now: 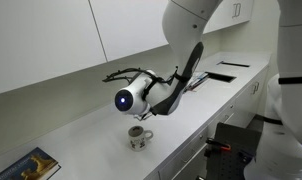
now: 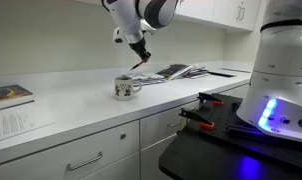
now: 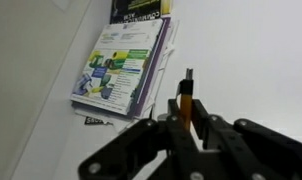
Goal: Put then pen in the cup
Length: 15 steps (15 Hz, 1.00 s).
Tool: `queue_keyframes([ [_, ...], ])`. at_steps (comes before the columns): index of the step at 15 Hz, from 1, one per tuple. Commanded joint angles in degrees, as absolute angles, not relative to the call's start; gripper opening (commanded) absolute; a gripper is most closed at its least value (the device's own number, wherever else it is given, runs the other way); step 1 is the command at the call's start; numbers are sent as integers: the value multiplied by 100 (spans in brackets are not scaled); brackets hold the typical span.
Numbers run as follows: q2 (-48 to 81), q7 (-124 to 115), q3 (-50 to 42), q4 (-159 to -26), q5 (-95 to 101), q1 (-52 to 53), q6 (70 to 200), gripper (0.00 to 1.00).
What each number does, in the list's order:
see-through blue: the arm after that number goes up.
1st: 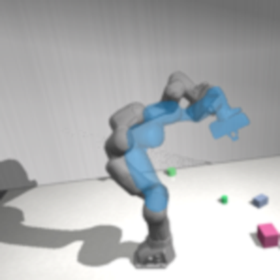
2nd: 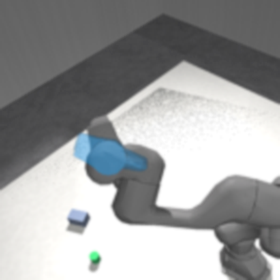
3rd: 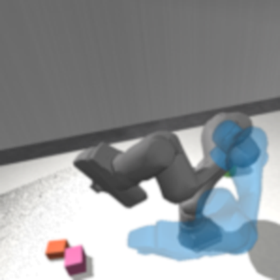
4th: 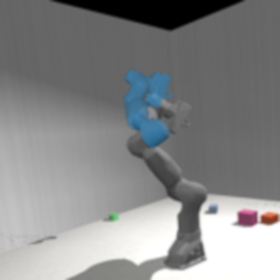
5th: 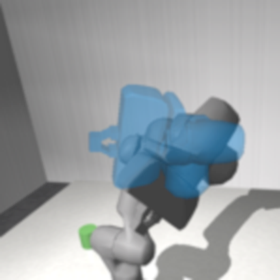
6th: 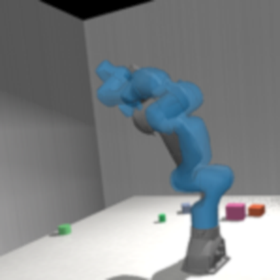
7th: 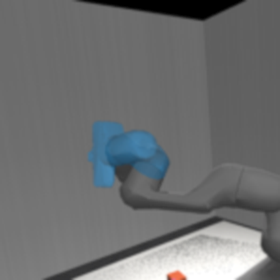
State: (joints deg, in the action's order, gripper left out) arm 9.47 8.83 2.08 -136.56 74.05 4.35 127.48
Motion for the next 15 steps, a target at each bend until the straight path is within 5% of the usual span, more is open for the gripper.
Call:
queue_keyframes([
  [1,844,710,365,-13740,7493,457,12640,5],
  [10,1845,220,799,-13188,7455,888,11527,5],
  [11,1976,24,810,-13108,7500,918,11481,16],
  [12,2082,-60,823,-13044,7457,898,11555,44],
  [15,2018,-345,841,-13068,7255,614,12565,58],
])
